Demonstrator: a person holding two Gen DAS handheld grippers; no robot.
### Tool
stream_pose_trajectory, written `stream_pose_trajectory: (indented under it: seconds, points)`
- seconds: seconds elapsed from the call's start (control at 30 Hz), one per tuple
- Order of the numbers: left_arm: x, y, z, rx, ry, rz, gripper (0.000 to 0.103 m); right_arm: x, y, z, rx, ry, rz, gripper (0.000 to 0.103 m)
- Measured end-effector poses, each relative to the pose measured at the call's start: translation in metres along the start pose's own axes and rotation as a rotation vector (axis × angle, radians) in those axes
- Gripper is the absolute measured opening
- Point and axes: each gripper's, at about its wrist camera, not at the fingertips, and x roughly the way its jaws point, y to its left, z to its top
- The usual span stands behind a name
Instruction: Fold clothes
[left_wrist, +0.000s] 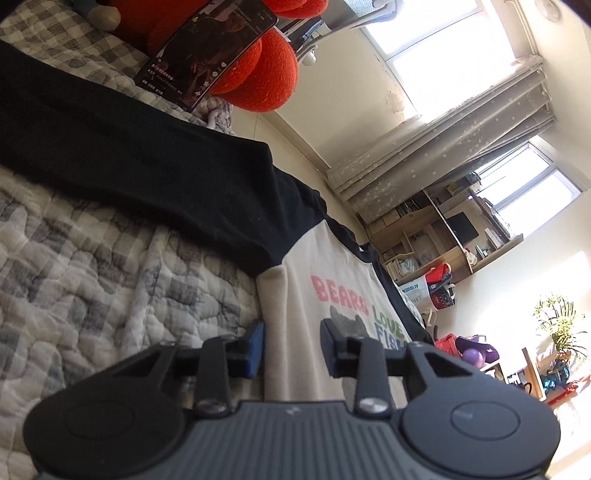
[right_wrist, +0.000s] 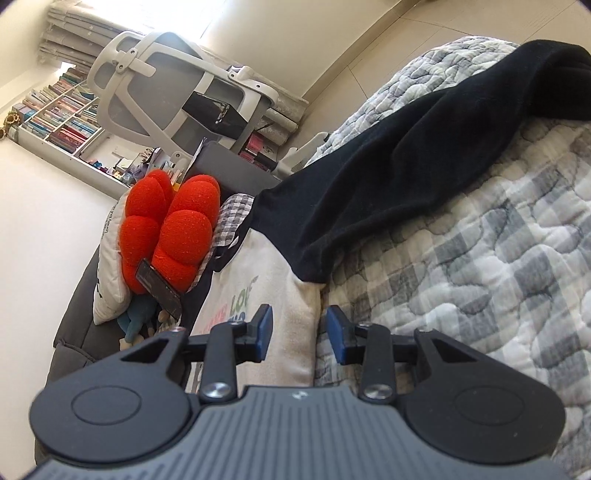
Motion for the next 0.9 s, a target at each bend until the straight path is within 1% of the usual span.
stream_pose_trajectory:
  seconds: [0.07,0.1,0.13,0.17,0.2,0.23,0.33,0.37,0.47,0.57,0.73,0.9]
  points:
    - [0.004,-0.001,0.002,0.006,-0.007,0.009,0.029,0.006,0.002,0.002,-0.01,-0.003,-0.009,0.034]
    - [0.006,0.0,0.003,0.006,-0.013,0.015,0.028,0.009,0.002,0.003,-0.016,-0.004,-0.014,0.031]
    - [0.007,0.0,0.004,0.006,-0.019,0.025,0.023,0.012,0.003,0.003,-0.022,-0.005,-0.019,0.028]
    - [0.009,0.0,0.005,0.009,-0.026,0.042,0.019,0.015,0.004,0.004,-0.03,-0.006,-0.03,0.021]
    - [0.011,0.0,0.005,0.013,-0.033,0.058,0.007,0.017,0.006,0.003,-0.042,-0.011,-0.052,0.011]
    - [0.011,-0.001,0.005,0.02,-0.044,0.07,0.007,0.017,0.007,0.003,-0.058,-0.021,-0.072,0.01]
    - [0.004,-0.003,0.001,0.049,-0.113,0.096,0.006,0.006,0.015,0.003,-0.139,-0.12,-0.163,0.01]
    - [0.003,-0.002,0.002,0.046,-0.126,0.11,0.006,0.006,0.013,0.005,-0.132,-0.133,-0.173,0.009]
    - [0.004,0.004,0.003,0.021,-0.112,0.122,0.007,0.014,0.008,0.007,-0.13,-0.109,-0.19,0.009]
    - [0.003,0.002,0.003,0.012,-0.084,0.107,0.008,0.014,0.005,0.007,-0.088,-0.084,-0.151,0.017]
    - [-0.007,0.0,-0.007,-0.01,-0.013,0.067,0.008,-0.004,-0.001,0.001,-0.026,-0.032,-0.098,0.02]
    - [-0.025,-0.002,-0.028,-0.011,0.073,0.03,0.009,-0.033,-0.005,-0.018,-0.001,0.043,-0.039,0.024]
